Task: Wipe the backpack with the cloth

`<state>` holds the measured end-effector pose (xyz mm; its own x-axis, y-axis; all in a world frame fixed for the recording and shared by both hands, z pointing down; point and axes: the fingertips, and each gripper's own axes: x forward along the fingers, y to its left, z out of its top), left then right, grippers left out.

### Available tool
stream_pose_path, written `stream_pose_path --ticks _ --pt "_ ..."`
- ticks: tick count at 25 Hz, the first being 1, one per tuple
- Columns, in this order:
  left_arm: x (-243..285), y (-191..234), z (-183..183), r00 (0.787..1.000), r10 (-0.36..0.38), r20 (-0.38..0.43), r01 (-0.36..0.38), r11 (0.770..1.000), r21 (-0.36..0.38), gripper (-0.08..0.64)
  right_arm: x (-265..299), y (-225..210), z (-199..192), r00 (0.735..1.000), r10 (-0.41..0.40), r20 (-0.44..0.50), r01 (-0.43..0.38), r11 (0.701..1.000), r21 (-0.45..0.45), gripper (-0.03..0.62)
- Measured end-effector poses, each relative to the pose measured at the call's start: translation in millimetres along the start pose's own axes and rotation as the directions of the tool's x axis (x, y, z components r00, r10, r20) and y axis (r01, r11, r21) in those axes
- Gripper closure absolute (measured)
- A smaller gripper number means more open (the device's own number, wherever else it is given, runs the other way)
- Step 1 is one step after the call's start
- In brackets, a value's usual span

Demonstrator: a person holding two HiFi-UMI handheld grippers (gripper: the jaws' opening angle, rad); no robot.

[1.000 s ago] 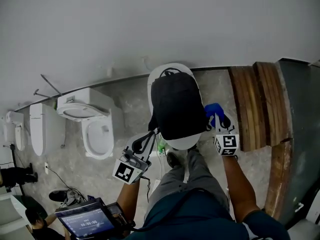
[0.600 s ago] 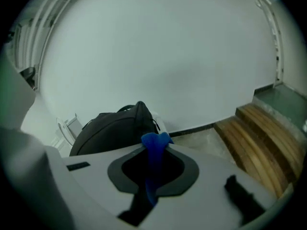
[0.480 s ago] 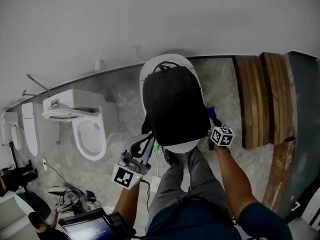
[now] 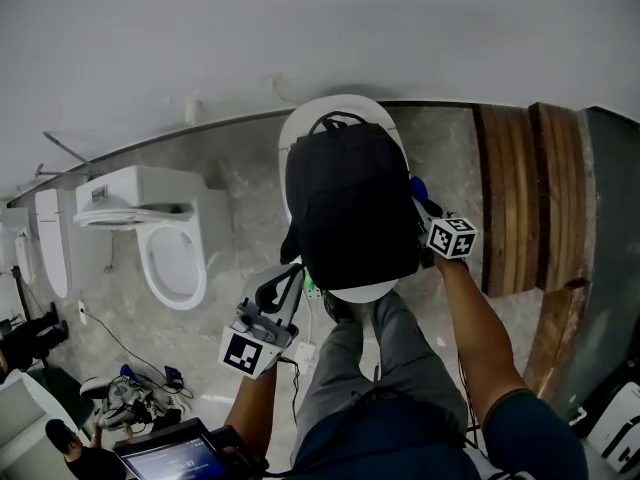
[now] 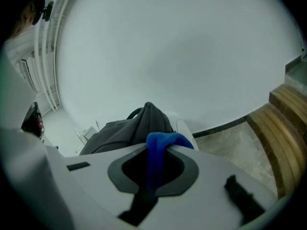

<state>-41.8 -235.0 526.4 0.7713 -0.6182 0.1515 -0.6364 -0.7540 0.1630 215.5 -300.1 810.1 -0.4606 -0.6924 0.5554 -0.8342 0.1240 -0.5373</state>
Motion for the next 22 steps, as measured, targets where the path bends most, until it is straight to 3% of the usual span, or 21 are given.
stream_pose_path --ticks 4,8,13,16,18,22 --pt "0 7 0 1.0 0.019 0.011 -0.019 1.0 -0.012 0.557 31 0 50 0.999 0.034 0.018 -0.033 0.998 -0.044 0.568" --pt "-1 13 -6 0.999 0.045 0.007 -0.045 0.999 -0.027 0.557 63 7 83 0.999 0.044 -0.031 -0.049 0.983 -0.179 0.568" --pt "-6 23 -12 0.997 0.079 0.006 -0.079 0.996 -0.043 0.557 87 10 104 0.995 0.008 -0.097 -0.046 0.917 -0.397 0.569" --pt "-8 29 -14 0.995 0.097 0.006 -0.096 0.994 -0.053 0.557 99 24 123 0.994 0.038 -0.101 -0.081 0.885 -0.458 0.568" --pt "-9 34 -15 0.994 0.109 0.009 -0.108 0.992 -0.058 0.557 117 45 130 0.987 0.06 -0.15 -0.132 0.836 -0.533 0.568" --pt "-14 41 -17 0.992 0.128 0.017 -0.127 0.99 -0.067 0.557 166 85 127 0.958 0.003 -0.287 -0.214 0.671 -0.71 0.568"
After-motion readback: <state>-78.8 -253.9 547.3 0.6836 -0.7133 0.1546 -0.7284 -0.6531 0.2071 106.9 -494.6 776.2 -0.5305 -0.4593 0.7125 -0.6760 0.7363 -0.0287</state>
